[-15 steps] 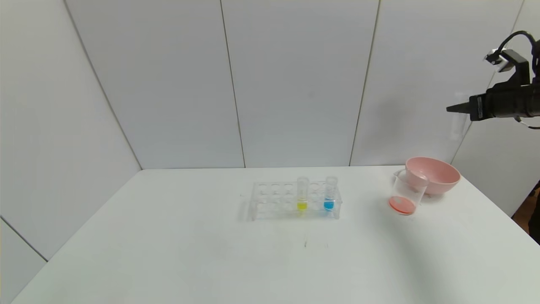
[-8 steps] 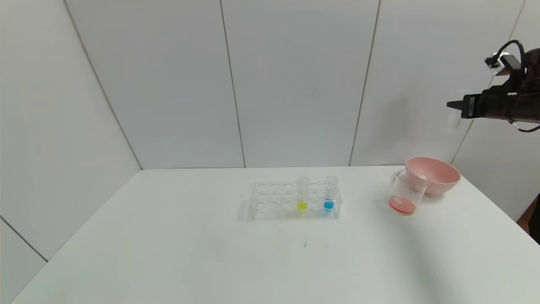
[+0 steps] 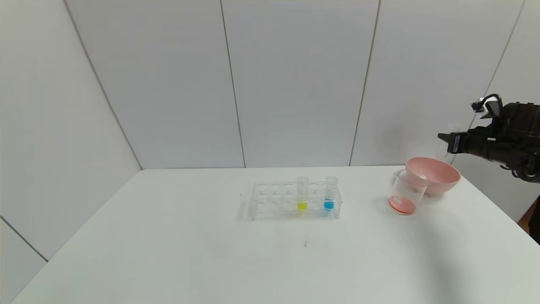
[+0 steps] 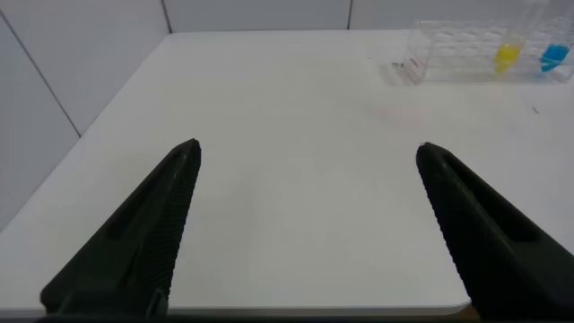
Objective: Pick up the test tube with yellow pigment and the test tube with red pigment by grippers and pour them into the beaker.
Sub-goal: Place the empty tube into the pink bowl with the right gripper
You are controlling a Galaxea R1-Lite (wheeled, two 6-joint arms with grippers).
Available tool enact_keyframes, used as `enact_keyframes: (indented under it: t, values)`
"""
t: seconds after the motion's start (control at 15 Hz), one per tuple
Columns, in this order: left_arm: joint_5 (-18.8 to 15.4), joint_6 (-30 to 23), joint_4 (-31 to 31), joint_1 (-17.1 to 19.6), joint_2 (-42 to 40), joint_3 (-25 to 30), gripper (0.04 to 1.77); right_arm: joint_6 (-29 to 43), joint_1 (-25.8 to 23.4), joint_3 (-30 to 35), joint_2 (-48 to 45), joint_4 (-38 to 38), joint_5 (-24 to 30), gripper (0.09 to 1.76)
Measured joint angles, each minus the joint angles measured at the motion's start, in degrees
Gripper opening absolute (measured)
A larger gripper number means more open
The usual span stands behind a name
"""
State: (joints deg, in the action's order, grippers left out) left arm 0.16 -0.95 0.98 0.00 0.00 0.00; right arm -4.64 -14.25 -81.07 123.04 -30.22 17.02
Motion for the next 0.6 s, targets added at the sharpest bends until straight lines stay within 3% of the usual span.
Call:
enact_keyframes:
  t: [0.27,0.6]
  values:
    - [0.0,0.0,0.0,0.0,0.0,0.0,1.72,2.95,-0.63,0.32,3.34,-5.83,-0.09,0.51]
    - [0.0,0.0,0.0,0.0,0.0,0.0,1.72,3.01,-0.96,0.11,5.77,-6.53,-0.07,0.51]
